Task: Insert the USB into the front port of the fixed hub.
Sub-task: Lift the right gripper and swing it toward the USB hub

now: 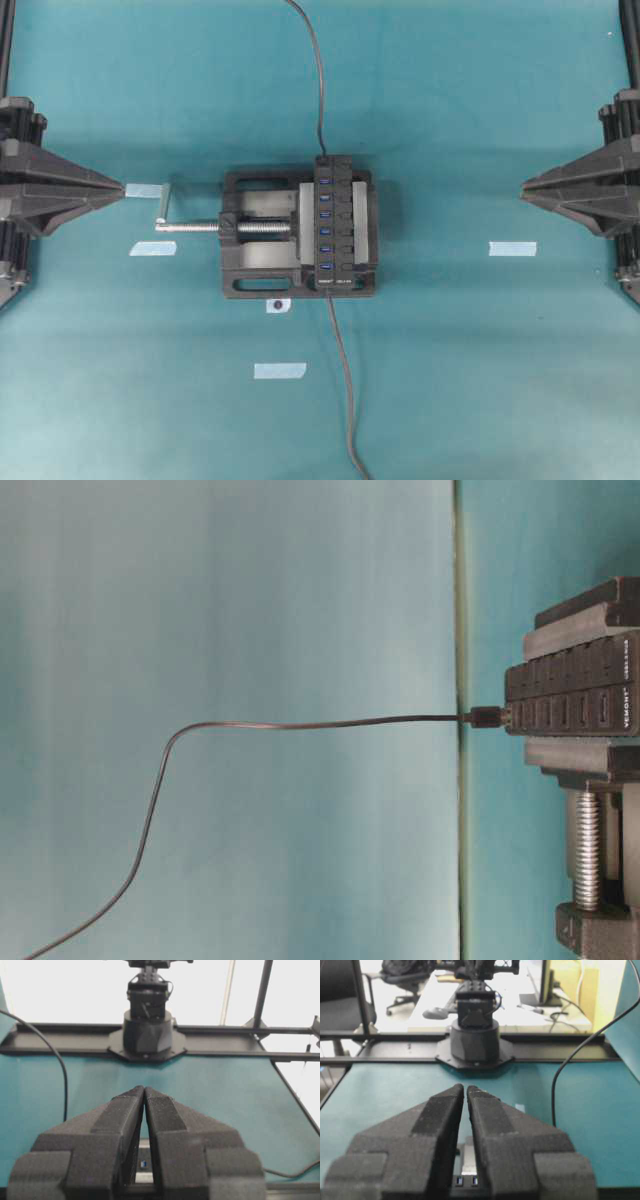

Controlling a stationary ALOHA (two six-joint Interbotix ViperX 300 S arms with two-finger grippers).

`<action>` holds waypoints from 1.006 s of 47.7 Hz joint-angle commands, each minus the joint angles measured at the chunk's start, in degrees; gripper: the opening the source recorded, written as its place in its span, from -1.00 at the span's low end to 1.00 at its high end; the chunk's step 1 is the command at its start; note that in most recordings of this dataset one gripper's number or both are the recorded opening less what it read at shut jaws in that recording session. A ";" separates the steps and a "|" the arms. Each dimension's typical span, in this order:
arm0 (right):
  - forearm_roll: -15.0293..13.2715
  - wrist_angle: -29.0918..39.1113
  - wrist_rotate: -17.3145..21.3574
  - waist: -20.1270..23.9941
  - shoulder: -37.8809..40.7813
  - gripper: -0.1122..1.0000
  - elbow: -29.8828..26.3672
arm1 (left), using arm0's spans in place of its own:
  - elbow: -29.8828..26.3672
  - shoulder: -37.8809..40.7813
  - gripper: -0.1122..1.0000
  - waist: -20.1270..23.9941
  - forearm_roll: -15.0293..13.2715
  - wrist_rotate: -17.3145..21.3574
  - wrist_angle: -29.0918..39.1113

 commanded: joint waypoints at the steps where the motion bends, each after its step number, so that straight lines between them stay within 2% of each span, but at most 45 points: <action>1: 0.26 -1.05 0.18 0.00 0.44 -0.51 0.00 | 1.85 0.70 -0.57 -2.20 0.62 -0.79 -1.05; 4: 2.46 -4.04 0.53 -0.44 0.09 -0.54 1.49 | 2.64 0.53 -0.68 -2.99 0.62 -0.79 -0.88; 7: 4.83 -7.56 1.76 -0.70 -0.18 -0.71 3.43 | 2.81 0.00 -0.80 -2.99 0.62 -0.62 -0.44; 11: 7.03 -10.99 4.92 -0.62 -0.70 -0.83 4.75 | 2.20 -0.70 -0.80 -2.90 0.62 -0.26 0.79; 14: 7.29 -10.02 7.65 -0.53 -0.88 -0.86 4.48 | 1.49 -0.70 -0.80 -2.90 0.62 -0.18 2.46; 20: 7.29 -2.20 10.90 -0.79 -0.53 -0.86 3.16 | -0.35 0.70 -0.80 -2.90 0.70 -0.09 7.03; 26: 7.29 6.77 11.07 -0.97 -0.44 -0.86 1.32 | -2.11 3.25 -0.80 -2.90 0.70 -0.18 8.53; 35: 7.03 15.47 10.99 -2.29 -0.53 -0.86 0.00 | -4.48 9.40 -0.80 -2.90 0.70 -0.26 10.02; 41: 5.89 20.04 10.99 -3.52 -0.26 -0.86 -1.05 | -6.15 13.45 -0.80 -2.90 0.70 -0.35 10.20; 48: 4.39 29.62 10.90 -5.36 1.23 -0.86 -4.04 | -7.91 17.40 -0.80 -2.90 0.70 -0.26 10.20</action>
